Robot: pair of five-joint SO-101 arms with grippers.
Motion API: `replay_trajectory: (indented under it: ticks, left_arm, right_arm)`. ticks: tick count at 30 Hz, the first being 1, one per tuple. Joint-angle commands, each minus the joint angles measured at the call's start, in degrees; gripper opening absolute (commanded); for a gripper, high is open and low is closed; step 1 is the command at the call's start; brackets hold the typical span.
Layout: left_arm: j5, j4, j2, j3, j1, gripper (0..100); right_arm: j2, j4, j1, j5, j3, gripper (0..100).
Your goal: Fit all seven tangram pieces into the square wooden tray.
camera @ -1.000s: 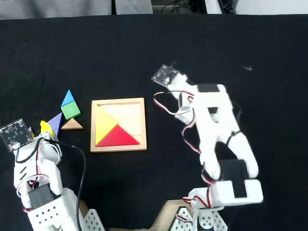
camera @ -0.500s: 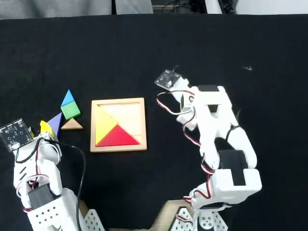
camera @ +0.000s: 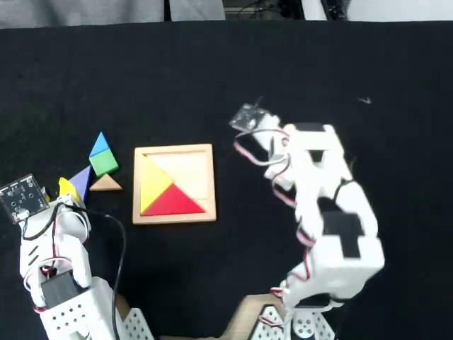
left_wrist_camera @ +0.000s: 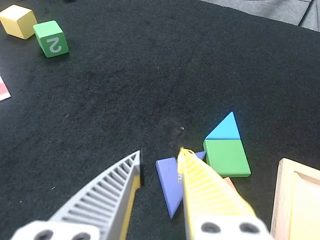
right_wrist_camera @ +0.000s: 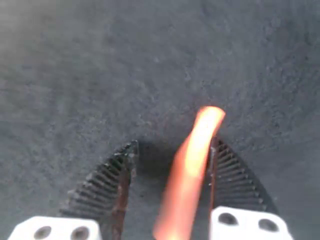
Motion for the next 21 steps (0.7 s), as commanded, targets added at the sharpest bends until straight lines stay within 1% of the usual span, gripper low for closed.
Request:
replay_trajectory:
  ticks: [1,6,16,21]
  left_arm:
    - [0.35,-0.53,-0.44,1.19,0.75,13]
    - [0.35,-0.53,-0.44,1.19,0.84,13]
    - [0.35,-0.53,-0.44,1.19,0.84,13]
    - [0.35,-0.62,-0.44,1.19,1.1,13]
  right_arm:
    - [1.1,0.09,2.9,0.62,-2.86,21.5]
    - [1.36,-0.26,4.75,0.7,-4.0,21.5]
    - [0.66,0.09,5.8,0.53,-9.45,21.5]
    - [0.22,0.53,8.26,0.53,-11.3,21.5]
